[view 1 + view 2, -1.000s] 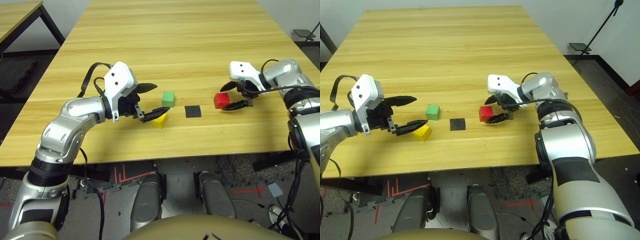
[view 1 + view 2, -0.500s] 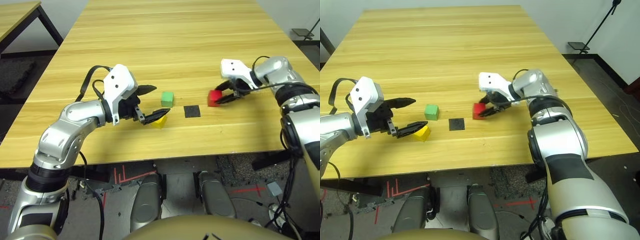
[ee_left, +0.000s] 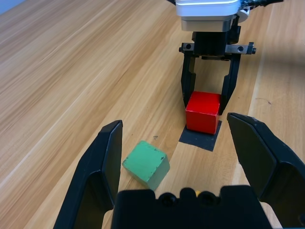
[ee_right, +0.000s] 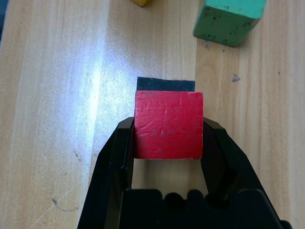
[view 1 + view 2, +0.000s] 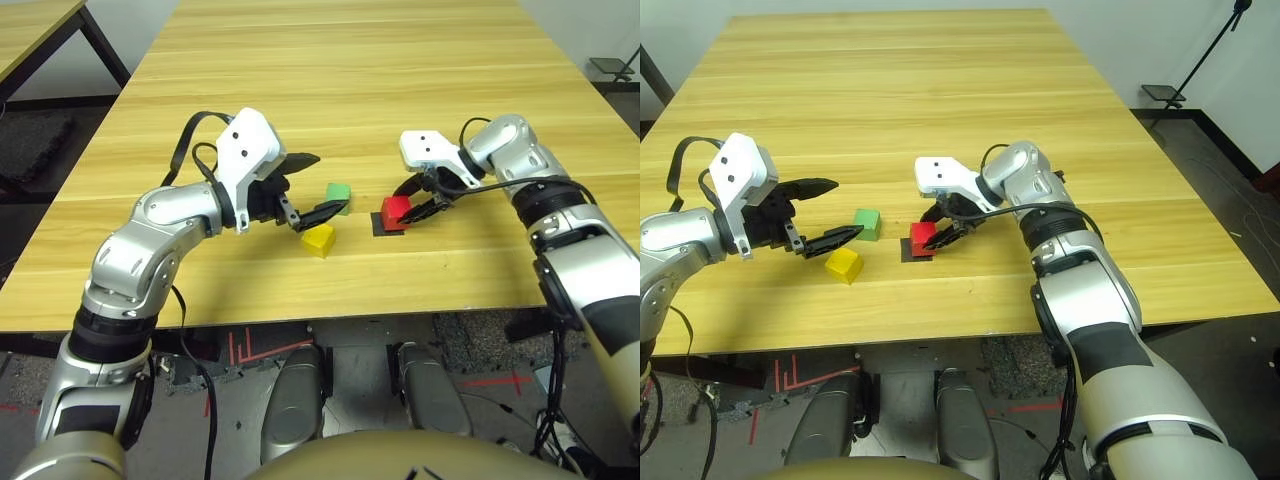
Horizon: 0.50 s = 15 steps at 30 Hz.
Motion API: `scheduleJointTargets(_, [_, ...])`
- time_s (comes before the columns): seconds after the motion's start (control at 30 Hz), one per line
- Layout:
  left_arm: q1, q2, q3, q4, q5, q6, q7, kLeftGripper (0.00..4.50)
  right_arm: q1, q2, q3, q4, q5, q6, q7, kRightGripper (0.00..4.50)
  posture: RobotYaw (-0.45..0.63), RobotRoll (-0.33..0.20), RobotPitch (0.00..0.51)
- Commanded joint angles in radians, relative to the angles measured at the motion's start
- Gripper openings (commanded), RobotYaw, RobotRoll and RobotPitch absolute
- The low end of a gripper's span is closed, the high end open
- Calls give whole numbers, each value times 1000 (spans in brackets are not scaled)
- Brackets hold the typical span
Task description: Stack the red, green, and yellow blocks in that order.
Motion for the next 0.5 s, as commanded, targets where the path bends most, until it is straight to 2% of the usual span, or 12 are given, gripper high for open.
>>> scheduleJointTargets(0.03, [21, 0, 1, -13, 11, 11, 14, 4500, 20, -3, 16, -21, 0, 0, -20, 2040, 545, -146, 120])
scheduleJointTargets(0.5, [52, 1, 17, -33, 5, 13, 47, 4500, 39, 18, 38, -68, 14, 26, -20, 2040, 566, -151, 127])
